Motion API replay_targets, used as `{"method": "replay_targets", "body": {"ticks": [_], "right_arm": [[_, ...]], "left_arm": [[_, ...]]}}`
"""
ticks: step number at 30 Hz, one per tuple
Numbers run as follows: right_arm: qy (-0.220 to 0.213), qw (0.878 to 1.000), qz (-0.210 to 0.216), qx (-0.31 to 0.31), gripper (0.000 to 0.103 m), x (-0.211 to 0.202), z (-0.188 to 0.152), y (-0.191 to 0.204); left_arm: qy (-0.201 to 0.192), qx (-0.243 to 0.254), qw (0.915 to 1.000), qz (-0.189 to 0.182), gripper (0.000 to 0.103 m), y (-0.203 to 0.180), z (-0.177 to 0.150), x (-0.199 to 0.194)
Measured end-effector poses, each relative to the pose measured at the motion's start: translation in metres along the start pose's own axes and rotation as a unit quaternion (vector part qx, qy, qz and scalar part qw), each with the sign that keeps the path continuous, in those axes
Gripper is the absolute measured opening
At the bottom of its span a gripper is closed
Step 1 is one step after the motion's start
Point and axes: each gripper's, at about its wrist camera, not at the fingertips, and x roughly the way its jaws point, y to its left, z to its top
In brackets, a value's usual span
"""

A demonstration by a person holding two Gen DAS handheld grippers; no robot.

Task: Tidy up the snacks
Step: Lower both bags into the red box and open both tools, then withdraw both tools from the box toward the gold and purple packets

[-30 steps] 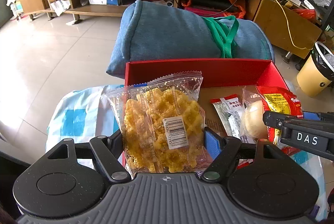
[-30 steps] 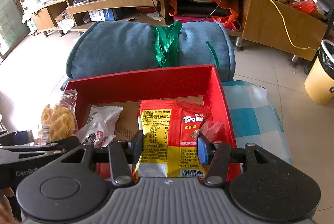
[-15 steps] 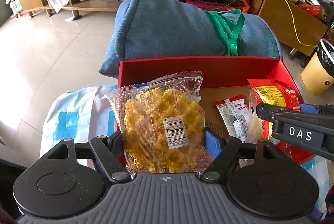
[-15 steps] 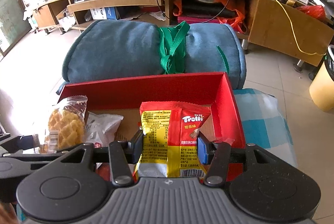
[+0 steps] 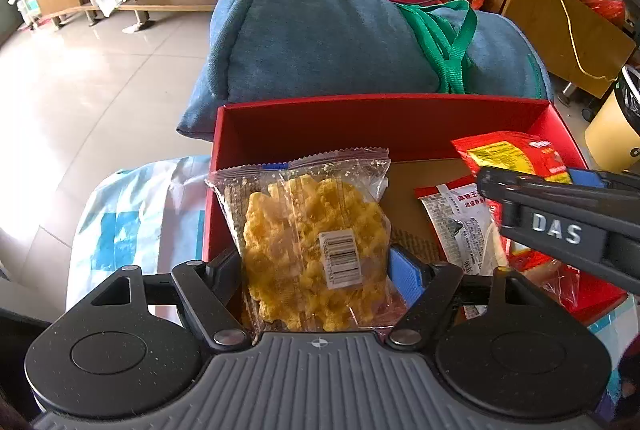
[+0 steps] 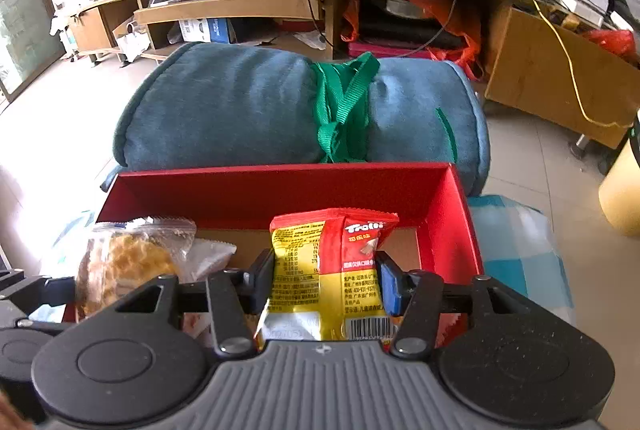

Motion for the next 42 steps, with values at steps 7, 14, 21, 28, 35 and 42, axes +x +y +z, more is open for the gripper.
{"method": "replay_targets", "body": {"ticks": [7,14,21,28,35,42], "right_arm": [[-0.002,1.0,0.01,-0.014,0.054,0.007,0.002,0.004],[-0.001,1.0,0.03,-0.009,0.059,0.005,0.004,0.004],[-0.015,0.999,0.031,-0.005,0.059,-0.009,0.007,0.005],[-0.022,0.999,0.028,0.01,0.059,-0.023,0.007,0.0],[-0.027,0.999,0.02,0.017,0.059,-0.037,0.006,-0.007],[-0.031,0.999,0.01,0.016,0.059,-0.054,0.001,-0.012]], "left_arm": [[0.001,-0.001,1.0,-0.002,0.082,0.0,0.001,0.001],[-0.005,0.0,1.0,-0.005,0.084,0.0,0.0,-0.006],[-0.014,-0.004,0.9998,-0.014,0.086,0.003,0.0,-0.016],[-0.019,-0.005,0.9996,-0.022,0.087,0.004,-0.002,-0.024],[-0.024,0.001,0.9991,-0.034,0.088,-0.001,-0.004,-0.033],[-0.034,0.007,0.9986,-0.041,0.089,-0.004,-0.009,-0.045]]}}
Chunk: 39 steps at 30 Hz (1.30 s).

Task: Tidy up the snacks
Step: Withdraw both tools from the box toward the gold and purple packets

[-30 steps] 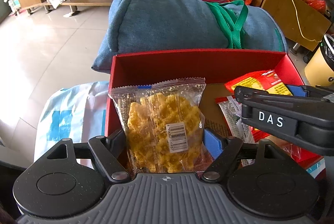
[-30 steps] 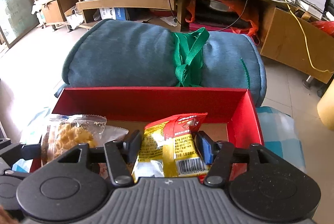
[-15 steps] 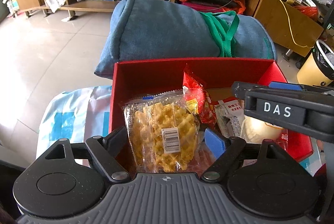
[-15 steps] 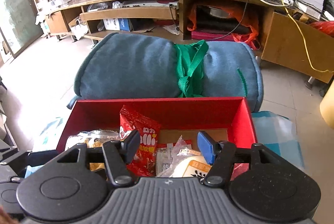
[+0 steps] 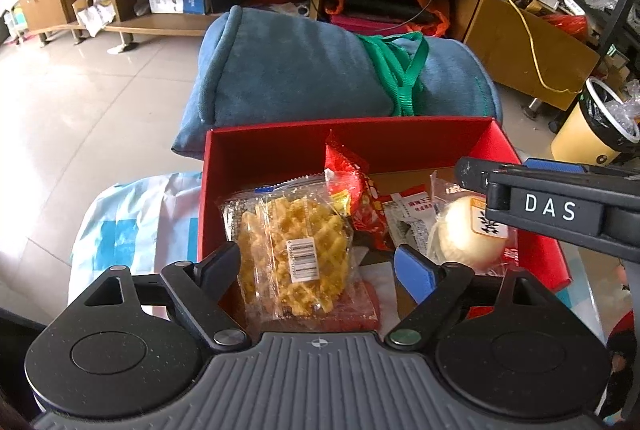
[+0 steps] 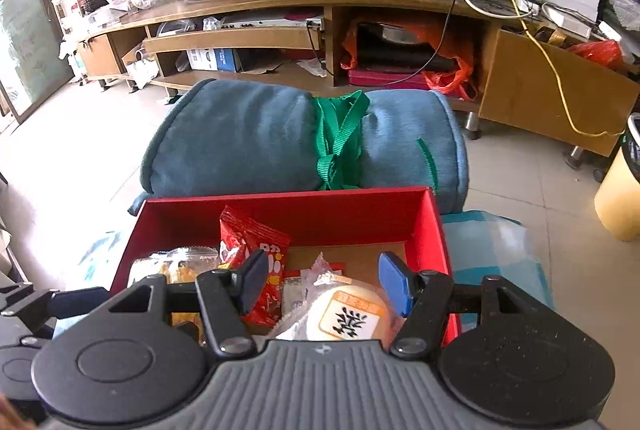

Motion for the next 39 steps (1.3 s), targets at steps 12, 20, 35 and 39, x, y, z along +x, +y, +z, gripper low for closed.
{"method": "replay_targets", "body": {"ticks": [12,20,35,39], "right_arm": [[0.006,1.0,-0.013,-0.007,0.059,-0.027,-0.018,-0.008],[0.012,1.0,-0.019,-0.011,0.059,-0.042,-0.033,-0.012],[0.043,0.998,-0.036,-0.01,0.06,-0.063,-0.08,-0.024],[0.056,0.998,-0.034,0.005,0.06,-0.068,-0.093,-0.034]], "left_arm": [[-0.009,0.018,0.9996,-0.019,0.09,-0.008,-0.02,-0.026],[-0.005,0.02,0.9994,-0.029,0.091,-0.008,-0.037,-0.037],[0.042,0.044,0.9972,-0.045,0.091,-0.011,-0.093,-0.044],[0.073,0.048,0.9944,-0.058,0.091,-0.015,-0.113,-0.038]]}}
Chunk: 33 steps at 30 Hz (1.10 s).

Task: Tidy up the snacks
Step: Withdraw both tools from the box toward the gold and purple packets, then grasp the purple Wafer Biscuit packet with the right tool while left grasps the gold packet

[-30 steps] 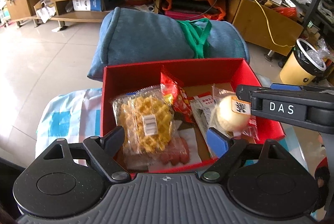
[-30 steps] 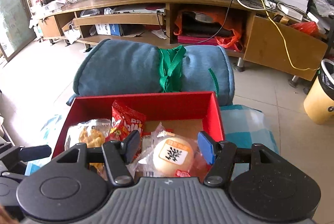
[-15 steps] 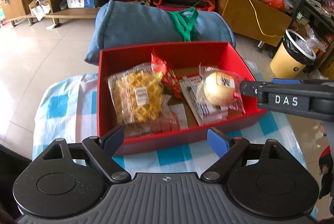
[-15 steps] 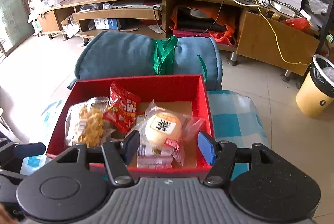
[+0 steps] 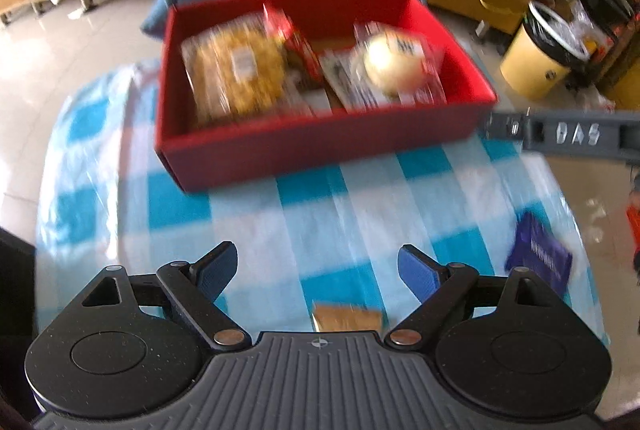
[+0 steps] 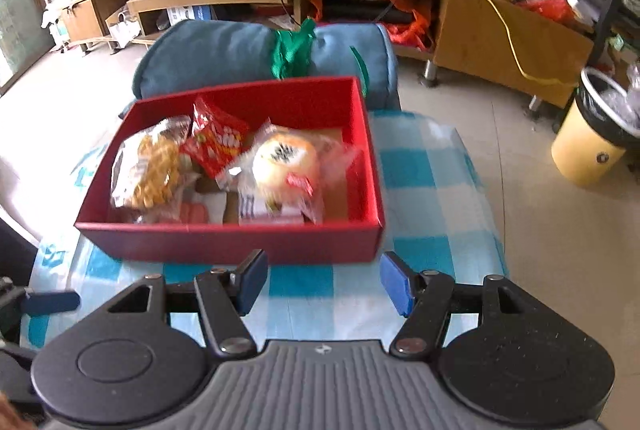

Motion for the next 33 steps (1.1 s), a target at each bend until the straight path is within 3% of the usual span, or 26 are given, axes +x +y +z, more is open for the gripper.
{"method": "replay_targets", "body": {"ticks": [8,17,27,33], "right_arm": [[0.022,1.0,-0.008,-0.002,0.06,-0.009,-0.026,-0.018],[0.057,0.998,-0.023,0.014,0.06,-0.012,-0.058,-0.05],[0.109,0.994,-0.016,0.012,0.06,0.016,-0.071,-0.076],[0.142,0.989,0.036,0.001,0.061,0.035,-0.076,-0.085]], "left_arm": [[0.054,0.025,0.9982,-0.006,0.091,-0.018,-0.032,0.022],[0.087,0.028,0.9959,-0.001,0.091,-0.021,-0.048,0.04],[0.084,0.051,0.995,0.019,0.091,-0.043,-0.056,0.042],[0.082,0.058,0.9946,0.023,0.092,-0.05,-0.057,0.045]]}}
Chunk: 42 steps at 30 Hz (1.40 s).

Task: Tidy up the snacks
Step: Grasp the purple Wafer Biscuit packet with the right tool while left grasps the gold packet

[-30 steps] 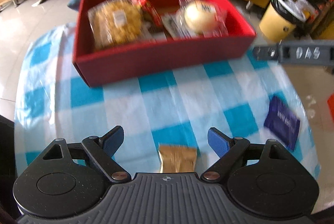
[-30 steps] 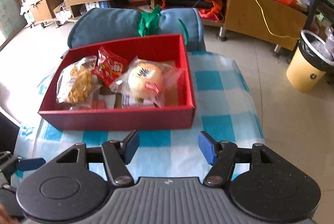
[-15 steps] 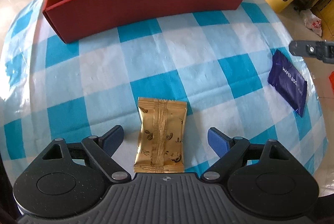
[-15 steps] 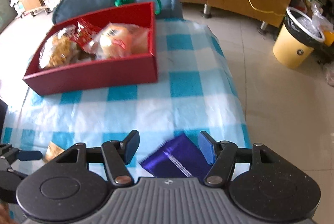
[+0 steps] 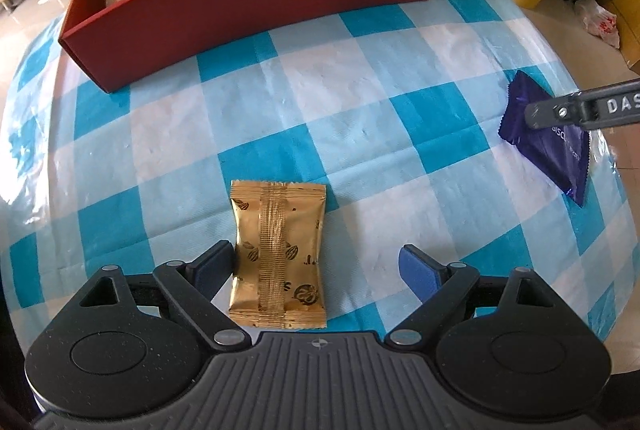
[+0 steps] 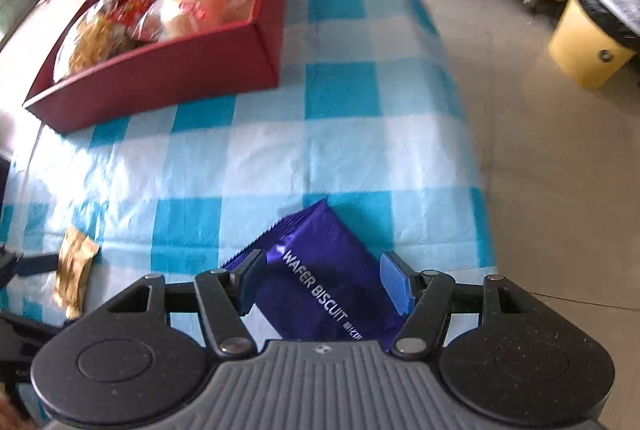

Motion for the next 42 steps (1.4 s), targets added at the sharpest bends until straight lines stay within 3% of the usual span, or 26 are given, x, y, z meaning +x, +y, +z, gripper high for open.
{"method": "replay_targets", "body": {"ticks": [5,11,17,23,29,33,37,42], "right_arm": [[0.028,0.997,0.02,-0.068,0.068,0.004,-0.001,0.011],[0.04,0.99,0.0,-0.132,0.07,0.006,-0.004,0.032],[0.053,0.975,-0.027,-0.213,0.082,0.015,-0.023,0.054],[0.042,0.983,-0.042,-0.175,0.081,0.013,-0.023,0.056],[0.026,0.984,-0.066,-0.162,0.067,0.007,-0.03,0.072],[0.016,0.985,-0.078,-0.152,0.063,0.003,-0.034,0.077],[0.01,0.986,-0.087,-0.145,0.063,0.003,-0.034,0.08],[0.001,0.986,-0.078,-0.145,0.055,-0.002,-0.031,0.088]], "left_arm": [[0.001,0.004,1.0,-0.003,0.092,-0.003,-0.001,0.0],[-0.001,0.019,0.9998,0.007,0.094,-0.011,-0.002,0.003],[-0.004,0.022,0.9997,0.009,0.094,-0.012,-0.002,0.004],[-0.008,0.02,0.9997,0.011,0.093,-0.011,-0.003,0.001],[-0.017,0.015,0.9996,0.02,0.079,-0.004,0.0,-0.004],[-0.02,0.011,0.9996,0.017,0.075,-0.003,-0.002,-0.006],[-0.021,-0.003,0.9997,0.013,0.059,0.004,-0.003,-0.009],[-0.022,-0.024,0.9994,0.013,0.059,0.017,-0.001,-0.012]]}}
